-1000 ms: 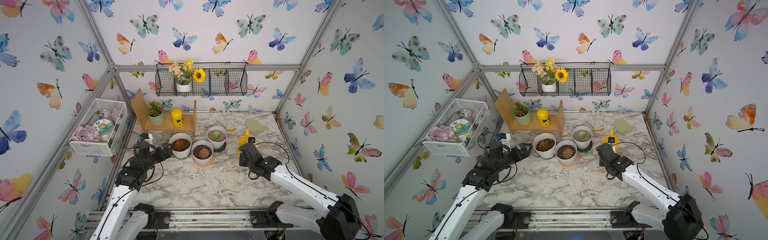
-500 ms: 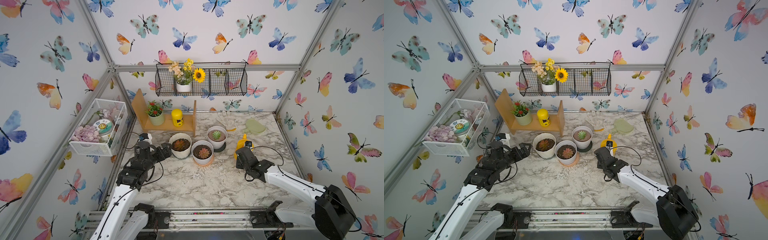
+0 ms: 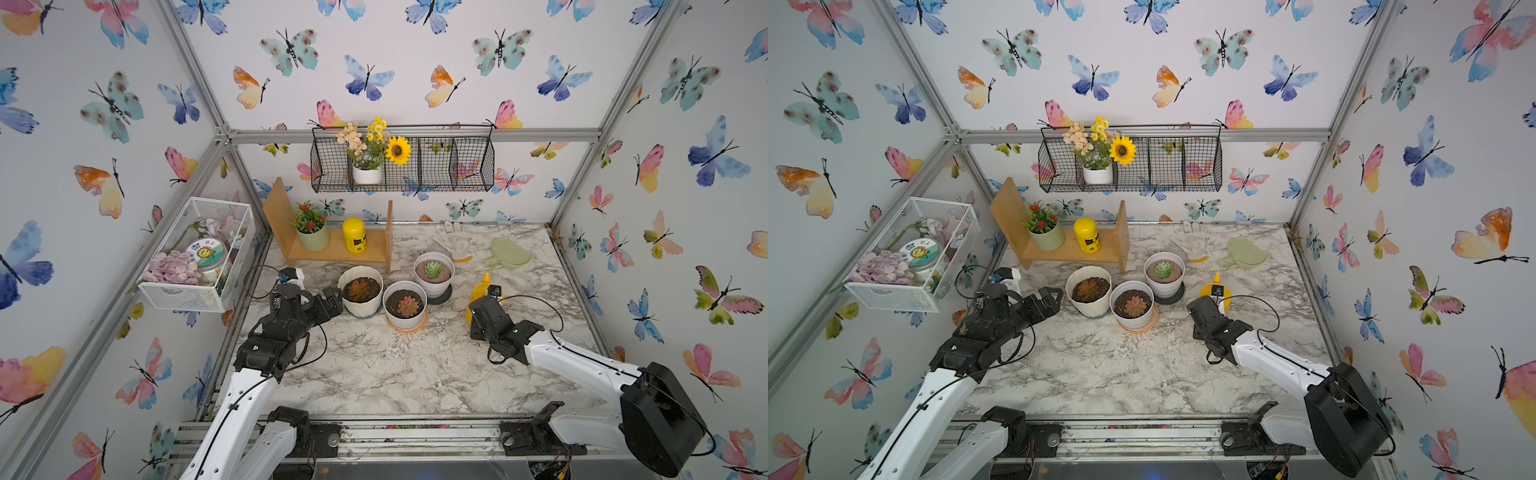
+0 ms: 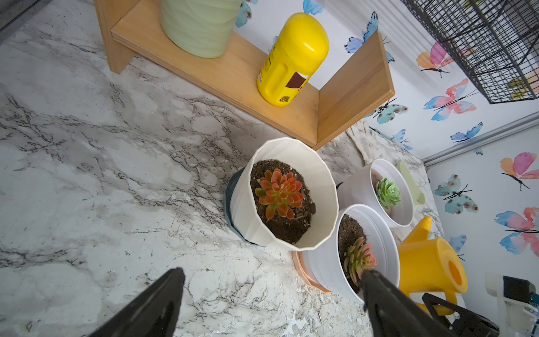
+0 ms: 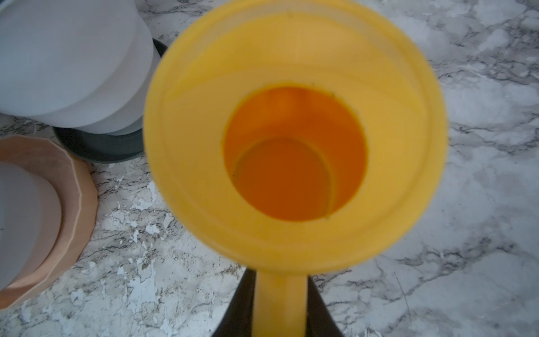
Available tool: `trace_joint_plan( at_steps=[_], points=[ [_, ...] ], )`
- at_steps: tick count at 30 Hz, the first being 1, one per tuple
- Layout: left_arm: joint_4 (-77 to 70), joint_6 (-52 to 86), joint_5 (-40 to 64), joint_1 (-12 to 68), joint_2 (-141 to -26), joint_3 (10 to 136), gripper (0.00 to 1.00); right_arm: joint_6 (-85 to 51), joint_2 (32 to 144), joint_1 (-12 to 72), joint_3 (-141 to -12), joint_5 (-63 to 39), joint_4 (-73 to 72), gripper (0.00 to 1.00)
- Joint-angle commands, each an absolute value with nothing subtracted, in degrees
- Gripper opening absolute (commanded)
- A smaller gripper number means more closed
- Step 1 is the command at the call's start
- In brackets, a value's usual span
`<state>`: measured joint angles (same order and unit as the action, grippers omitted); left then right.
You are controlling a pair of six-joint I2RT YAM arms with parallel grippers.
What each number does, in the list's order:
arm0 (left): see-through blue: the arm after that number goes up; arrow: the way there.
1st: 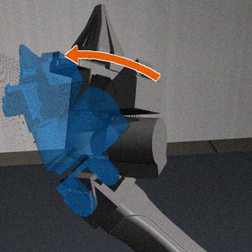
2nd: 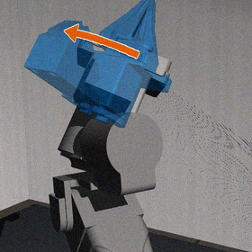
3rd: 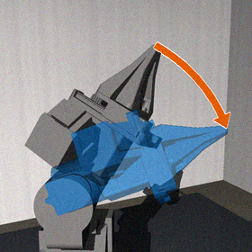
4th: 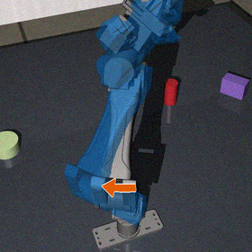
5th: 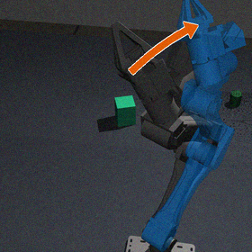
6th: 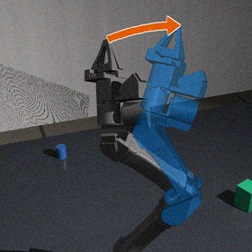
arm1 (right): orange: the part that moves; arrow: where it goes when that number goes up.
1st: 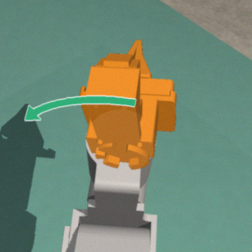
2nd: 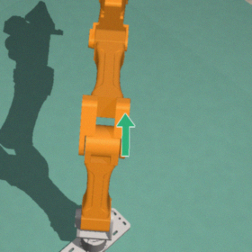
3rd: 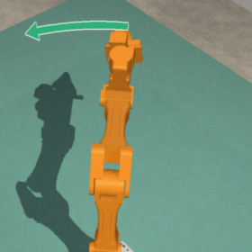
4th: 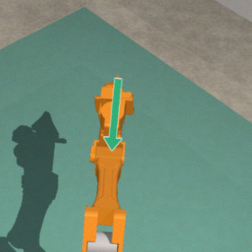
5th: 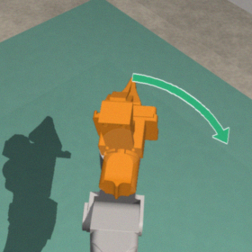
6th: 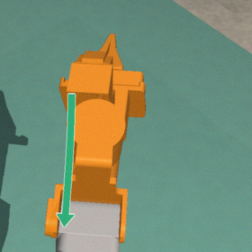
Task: Water the succulent around the soil edge
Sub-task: Place the watering can at the center of the board.
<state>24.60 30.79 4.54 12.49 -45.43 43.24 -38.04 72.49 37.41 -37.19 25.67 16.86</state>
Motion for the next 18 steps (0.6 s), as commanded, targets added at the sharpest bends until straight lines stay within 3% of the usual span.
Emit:
trace_joint_plan(
  at_steps=[1,4,9,18],
  points=[
    [24.87,29.53,3.88,12.79,-45.03,42.76,0.98,-39.68,72.10,37.00,-35.92,25.49,15.74,0.22],
    [25.33,29.36,3.69,12.70,-44.55,42.45,0.99,-40.40,71.25,37.00,-34.88,25.58,15.76,0.29],
    [26.18,29.18,2.99,12.71,-43.69,41.80,0.99,-41.78,69.84,37.00,-33.76,25.49,17.04,0.62],
    [26.66,28.03,-1.45,12.75,-42.93,41.69,0.98,-43.29,66.17,37.00,-34.33,26.92,21.80,0.94]
  ],
)
